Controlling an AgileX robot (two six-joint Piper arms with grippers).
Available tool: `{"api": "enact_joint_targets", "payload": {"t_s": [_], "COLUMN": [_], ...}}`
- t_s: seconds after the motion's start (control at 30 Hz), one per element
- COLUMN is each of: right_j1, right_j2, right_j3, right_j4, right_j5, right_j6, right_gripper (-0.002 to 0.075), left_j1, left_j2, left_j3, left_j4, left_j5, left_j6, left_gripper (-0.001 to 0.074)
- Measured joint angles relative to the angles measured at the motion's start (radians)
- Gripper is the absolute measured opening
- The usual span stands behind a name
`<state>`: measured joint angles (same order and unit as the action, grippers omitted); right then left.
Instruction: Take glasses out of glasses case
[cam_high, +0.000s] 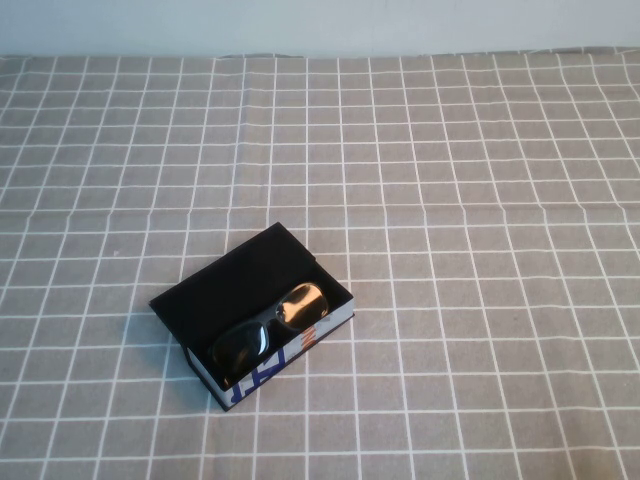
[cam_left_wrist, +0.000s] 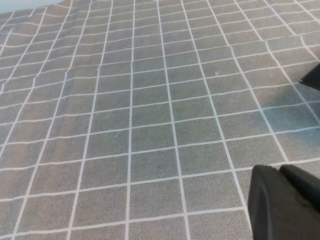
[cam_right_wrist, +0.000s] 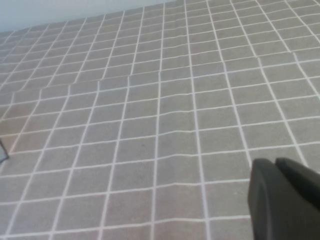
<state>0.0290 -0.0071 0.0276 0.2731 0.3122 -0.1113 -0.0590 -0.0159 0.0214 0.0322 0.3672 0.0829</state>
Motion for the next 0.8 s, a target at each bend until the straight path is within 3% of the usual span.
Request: {"api": "enact_joint_targets", "payload": {"t_s": [0.1, 0.3, 0.4, 0.63, 0.8], "right_j1": [0.000, 0.000, 0.000, 0.000, 0.000], "right_j2": [0.000, 0.000, 0.000, 0.000, 0.076], "right_j3": [0.000, 0.000, 0.000, -0.012, -0.177], "right_j4": [0.094, 0.517, 0.640, 0.743, 0.630], "right_j5": [-0.011, -0.143, -0.193, -0.122, 0.080], "right_j6": [0.000, 0.000, 0.000, -0.041, -0.068], "right_gripper": [-0.0018, -0.0018, -0.0018, -0.0018, -0.0018], "left_j1": [0.000, 0.000, 0.000, 0.000, 0.000], "left_j2": [0.000, 0.000, 0.000, 0.000, 0.000], "left_j3": [0.000, 0.000, 0.000, 0.000, 0.000], "left_j4": [0.000, 0.000, 0.000, 0.000, 0.000], "left_j5": [0.000, 0.000, 0.000, 0.000, 0.000], "left_j6": [0.000, 0.000, 0.000, 0.000, 0.000], "left_gripper": [-0.0004, -0.0004, -0.0004, -0.0004, -0.0004]}}
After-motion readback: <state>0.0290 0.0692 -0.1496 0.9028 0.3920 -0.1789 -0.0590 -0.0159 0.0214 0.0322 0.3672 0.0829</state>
